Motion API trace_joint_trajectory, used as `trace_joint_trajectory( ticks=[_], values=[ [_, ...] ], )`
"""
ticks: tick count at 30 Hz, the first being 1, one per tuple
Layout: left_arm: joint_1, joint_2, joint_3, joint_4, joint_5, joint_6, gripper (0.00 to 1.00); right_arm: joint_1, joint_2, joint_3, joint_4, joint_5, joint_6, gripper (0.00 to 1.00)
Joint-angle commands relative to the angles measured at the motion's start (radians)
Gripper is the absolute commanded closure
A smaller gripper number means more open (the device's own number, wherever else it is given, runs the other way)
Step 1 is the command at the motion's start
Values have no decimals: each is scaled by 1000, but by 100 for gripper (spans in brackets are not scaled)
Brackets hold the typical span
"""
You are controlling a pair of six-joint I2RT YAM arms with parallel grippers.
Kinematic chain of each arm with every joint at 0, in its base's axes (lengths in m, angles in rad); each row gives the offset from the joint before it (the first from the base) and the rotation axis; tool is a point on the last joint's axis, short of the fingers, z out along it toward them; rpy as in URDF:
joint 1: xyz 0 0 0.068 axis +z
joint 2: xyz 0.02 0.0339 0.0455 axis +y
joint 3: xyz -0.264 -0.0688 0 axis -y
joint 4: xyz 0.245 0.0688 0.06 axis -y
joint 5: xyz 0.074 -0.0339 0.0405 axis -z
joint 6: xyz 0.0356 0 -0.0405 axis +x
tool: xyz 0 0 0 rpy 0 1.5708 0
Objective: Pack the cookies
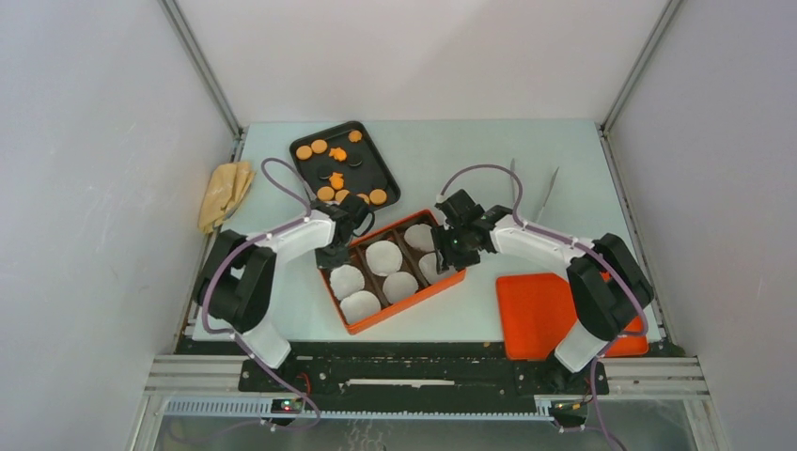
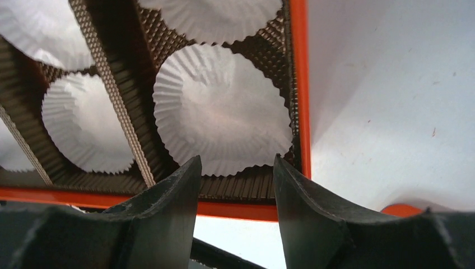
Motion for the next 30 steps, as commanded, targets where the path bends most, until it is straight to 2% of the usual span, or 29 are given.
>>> trace_joint_trajectory(
  ticks=[1,6,10,16,18,19,20,23,25,30],
  values=[
    [33,71,102,37,-33,56,100,39,-73,-48,-29,5,25,41],
    [38,108,160,73,-33,85,100,47,-84,-31,-1,-7,35,41],
    [30,-5,159,95,-29,91,100,43,-117,49,-4,25,13,39],
    [16,-296,166,71,17,75,64,9,-133,197,-8,16,-18,37],
    [17,-346,198,73,27,75,55,-5,-124,230,-12,12,-22,36],
    [22,-339,226,66,19,75,53,-12,-118,243,-13,8,-22,36],
    [33,-311,265,52,11,76,57,-20,-115,248,-11,6,-22,36],
    [80,-141,414,-1,15,90,85,-42,-113,258,6,-2,-17,37],
    [121,0,529,-38,21,94,98,-60,-110,268,3,-15,-16,37],
    [234,317,845,-190,2,49,100,-86,-120,271,-17,-19,-22,38]
  ],
)
